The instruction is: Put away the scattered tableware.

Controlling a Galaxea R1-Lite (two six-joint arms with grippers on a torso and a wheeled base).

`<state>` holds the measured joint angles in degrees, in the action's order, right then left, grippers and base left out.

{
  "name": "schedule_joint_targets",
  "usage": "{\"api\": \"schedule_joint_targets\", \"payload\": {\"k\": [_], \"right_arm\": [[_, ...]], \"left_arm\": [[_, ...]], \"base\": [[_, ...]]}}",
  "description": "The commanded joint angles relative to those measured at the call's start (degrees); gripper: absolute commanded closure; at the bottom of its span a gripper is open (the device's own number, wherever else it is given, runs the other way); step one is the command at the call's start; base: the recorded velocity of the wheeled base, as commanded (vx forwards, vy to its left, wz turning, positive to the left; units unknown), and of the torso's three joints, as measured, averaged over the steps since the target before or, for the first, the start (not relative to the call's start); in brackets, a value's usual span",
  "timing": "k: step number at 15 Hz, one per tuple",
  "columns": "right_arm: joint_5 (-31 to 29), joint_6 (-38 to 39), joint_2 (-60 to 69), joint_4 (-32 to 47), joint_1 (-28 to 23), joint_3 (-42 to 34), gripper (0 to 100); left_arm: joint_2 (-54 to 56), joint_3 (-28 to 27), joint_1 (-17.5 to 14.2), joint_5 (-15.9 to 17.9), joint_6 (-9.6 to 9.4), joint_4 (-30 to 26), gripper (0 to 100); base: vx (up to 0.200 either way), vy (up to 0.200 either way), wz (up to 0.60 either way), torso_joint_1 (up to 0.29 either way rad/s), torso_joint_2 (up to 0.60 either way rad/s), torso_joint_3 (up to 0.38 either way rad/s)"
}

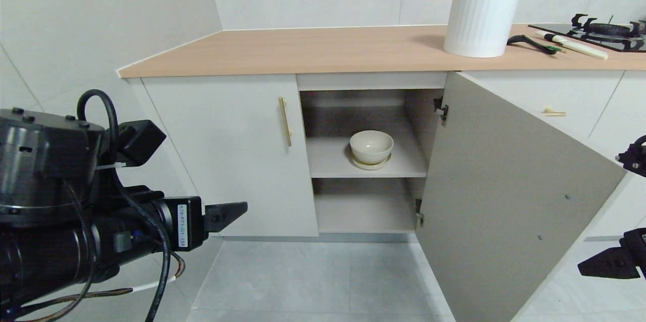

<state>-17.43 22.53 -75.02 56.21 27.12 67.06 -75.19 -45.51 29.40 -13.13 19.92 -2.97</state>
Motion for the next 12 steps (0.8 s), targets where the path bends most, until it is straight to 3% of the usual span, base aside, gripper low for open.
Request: {"api": "schedule_joint_targets", "payload": {"k": [1, 4, 5, 12], "right_arm": [[-0.1, 0.0, -0.6, 0.1, -1.8, 1.1, 0], [-0.1, -1.0, -0.1, 0.1, -8.5, 3.8, 0], [0.6, -3.8, 1.5, -0.5, -13.2, 5.0, 0], [2.3, -12.9, 1.4, -5.1, -29.8, 5.3, 0]], "left_arm": [[-0.1, 0.1, 0.0, 0.0, 0.03, 0.0, 0], [-0.1, 0.1, 0.0, 0.0, 0.03, 0.0, 0], [-0.2, 0.1, 0.0, 0.0, 0.03, 0.0, 0], [-0.4, 0.1, 0.0, 0.1, 0.03, 0.0, 0]], "base": [[0.0, 0.0, 0.0, 0.0, 0.0, 0.0], [0.0, 0.0, 0.0, 0.0, 0.0, 0.0], [0.0, 0.0, 0.0, 0.0, 0.0, 0.0], [0.0, 0.0, 0.0, 0.0, 0.0, 0.0]]}}
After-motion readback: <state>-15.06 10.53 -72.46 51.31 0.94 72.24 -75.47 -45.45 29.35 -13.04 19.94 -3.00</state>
